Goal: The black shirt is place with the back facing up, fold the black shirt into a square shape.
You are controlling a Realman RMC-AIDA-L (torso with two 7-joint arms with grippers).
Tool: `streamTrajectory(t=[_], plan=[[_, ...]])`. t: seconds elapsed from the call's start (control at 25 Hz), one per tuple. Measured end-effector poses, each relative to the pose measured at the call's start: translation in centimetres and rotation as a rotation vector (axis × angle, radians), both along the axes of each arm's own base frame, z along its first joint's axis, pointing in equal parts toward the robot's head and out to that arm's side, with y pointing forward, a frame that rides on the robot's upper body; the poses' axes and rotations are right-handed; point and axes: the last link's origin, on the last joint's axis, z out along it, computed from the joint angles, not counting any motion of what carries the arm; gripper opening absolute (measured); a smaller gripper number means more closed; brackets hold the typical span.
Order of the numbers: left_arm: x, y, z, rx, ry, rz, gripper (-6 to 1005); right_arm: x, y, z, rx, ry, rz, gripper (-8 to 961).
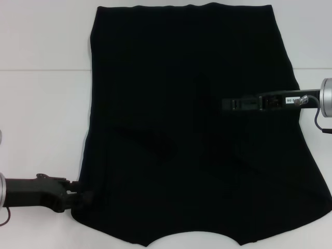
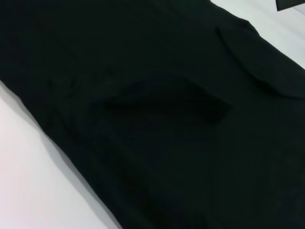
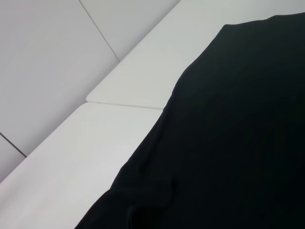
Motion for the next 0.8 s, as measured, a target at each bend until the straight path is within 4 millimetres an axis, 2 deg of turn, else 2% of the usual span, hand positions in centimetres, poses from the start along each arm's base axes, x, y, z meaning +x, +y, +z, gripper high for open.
streamTrajectory(t=[0.28, 0.64, 0.8], plan=[[0.06, 0.07, 0.01, 0.001, 0.001, -0.004, 308, 0.2, -0.03, 0.14, 0.001, -0.002, -0.004, 945], [0.15, -0.04, 0.22, -0.001, -0.007, -0.006, 87, 0.63, -0.16, 0.26, 0.003, -0.005, -0.014, 945], [0.16, -0.12, 0.77, 0.002, -0.004, -0.007, 38, 0.96, -0.24, 0.41, 0.005, -0.008, -0.023, 945]])
